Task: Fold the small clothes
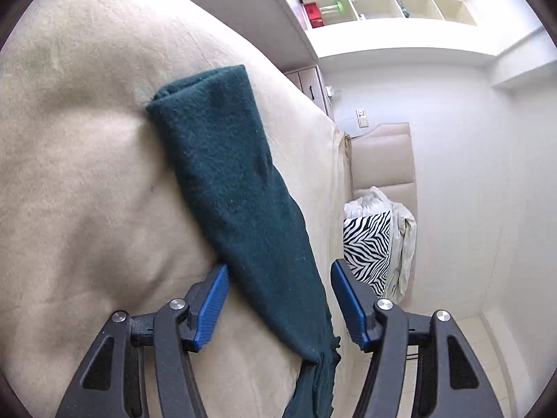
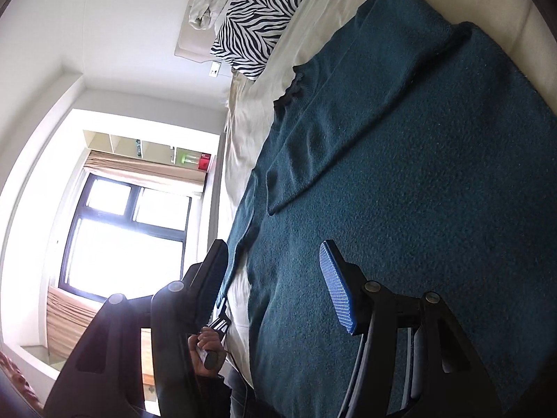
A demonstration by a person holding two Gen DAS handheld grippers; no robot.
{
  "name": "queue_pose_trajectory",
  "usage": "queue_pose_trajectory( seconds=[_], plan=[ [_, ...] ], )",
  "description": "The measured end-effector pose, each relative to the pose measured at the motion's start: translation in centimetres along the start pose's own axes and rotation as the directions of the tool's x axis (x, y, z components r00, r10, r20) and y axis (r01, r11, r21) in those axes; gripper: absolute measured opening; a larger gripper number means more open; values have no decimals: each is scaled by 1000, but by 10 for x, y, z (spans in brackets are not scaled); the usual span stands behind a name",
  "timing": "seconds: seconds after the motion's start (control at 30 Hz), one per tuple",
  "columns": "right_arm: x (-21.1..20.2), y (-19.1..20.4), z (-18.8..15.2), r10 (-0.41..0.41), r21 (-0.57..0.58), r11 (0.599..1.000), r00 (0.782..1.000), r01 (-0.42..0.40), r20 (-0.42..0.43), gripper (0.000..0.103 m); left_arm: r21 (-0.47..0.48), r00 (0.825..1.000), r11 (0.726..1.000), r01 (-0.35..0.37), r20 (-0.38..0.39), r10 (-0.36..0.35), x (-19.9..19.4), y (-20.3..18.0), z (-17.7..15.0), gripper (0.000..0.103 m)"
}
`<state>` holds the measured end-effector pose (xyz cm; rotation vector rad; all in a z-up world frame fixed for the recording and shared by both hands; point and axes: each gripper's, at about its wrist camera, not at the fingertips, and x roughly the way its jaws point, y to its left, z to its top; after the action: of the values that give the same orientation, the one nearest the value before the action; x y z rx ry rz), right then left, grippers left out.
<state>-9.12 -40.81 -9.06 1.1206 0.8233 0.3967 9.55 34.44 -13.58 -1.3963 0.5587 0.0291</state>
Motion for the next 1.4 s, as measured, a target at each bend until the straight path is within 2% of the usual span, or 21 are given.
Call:
queue_pose_trajectory(
  seconds=[0.1, 0.23, 0.33, 0.37, 0.5, 0.57, 0.63, 0.67, 0.7, 0.73, 0.8, 0.87, 0.9, 0.93, 0.97, 1.0, 1.03, 1.1, 1.2, 1.27, 1.4],
  plan=[
    [4, 10, -11, 3, -10, 1000, 1000, -3, -12, 54, -84, 999, 996, 6, 32, -3, 7, 10, 16, 54],
    [1, 15, -16, -4, -15, 1000, 1000, 4, -13, 55, -182, 998, 983, -11, 60, 22, 16, 19, 29, 35],
    [-5, 12, -14, -5, -7, 1000, 1000, 5, -8, 54, -220, 996, 975, -7, 86, 26, 14, 21, 37, 32],
    [-7, 10, -15, -6, -5, 1000, 1000, 6, -5, 54, -202, 995, 979, -25, 90, 44, 15, 17, 38, 24],
    [-11, 5, -15, -15, -2, 1000, 1000, 15, 2, 54, -88, 991, 991, -98, 79, 105, 24, -12, 42, 10],
    [-11, 5, -13, -15, -5, 1000, 1000, 15, 7, 54, 57, 989, 991, -124, 83, 119, 31, -47, 33, 9],
    [-14, 3, -13, -21, -9, 1000, 1000, 21, 13, 54, 245, 988, 958, -152, 69, 139, 44, -89, 9, 9],
    [-15, 2, -12, -22, -9, 1000, 1000, 22, 14, 54, 355, 986, 920, -168, 65, 156, 52, -113, -9, 9],
    [-16, 1, -12, -24, -11, 1000, 1000, 24, 16, 54, 480, 981, 856, -191, 73, 177, 61, -138, -31, 9],
    [-14, 0, -11, -28, -11, 1000, 999, 28, 18, 54, 615, 975, 758, -217, 93, 204, 70, -164, -61, 9],
    [-13, -3, -9, -28, -3, 1000, 999, 29, 21, 54, 837, 965, 496, -234, 136, 226, 87, -201, -140, 9],
    [-14, -6, -7, -26, 5, 1000, 999, 26, 25, 54, 962, 955, 169, -214, 171, 241, 115, -221, -229, 11],
    [-14, -8, -6, -27, 8, 1000, 999, 27, 26, 54, 979, 949, -5, -203, 198, 246, 128, -220, -272, 11],
    [-14, -10, -5, -28, 9, 1000, 999, 28, 27, 54, 970, 944, -155, -189, 223, 242, 137, -215, -311, 11],
    [-15, -11, -4, -30, 11, 1000, 999, 29, 27, 54, 946, 942, -270, -179, 244, 232, 145, -204, -342, 11],
    [-15, -13, -3, -32, 12, 999, 999, 32, 26, 54, 925, 939, -342, -166, 254, 231, 150, -191, -366, 11],
    [-13, -13, -1, -36, 13, 999, 999, 36, 25, 54, 918, 937, -367, -148, 249, 245, 152, -181, -377, 11],
    [-9, -15, 3, -48, 16, 999, 999, 48, 19, 54, 921, 930, -371, -123, 237, 281, 158, -166, -389, 13],
    [4, -15, 11, -46, 21, 999, 999, 47, -7, 54, 894, 922, -427, -134, 271, 278, 154, -144, -396, 14],
    [21, -13, 18, -44, 23, 999, 998, 44, -38, 54, 894, 919, -427, -133, 272, 284, 146, -129, -395, 15],
    [71, -6, 27, -12, 55, 998, 992, 19, -122, 54, 908, 924, -394, -140, 263, 277, 137, -126, -387, 15]
  ],
)
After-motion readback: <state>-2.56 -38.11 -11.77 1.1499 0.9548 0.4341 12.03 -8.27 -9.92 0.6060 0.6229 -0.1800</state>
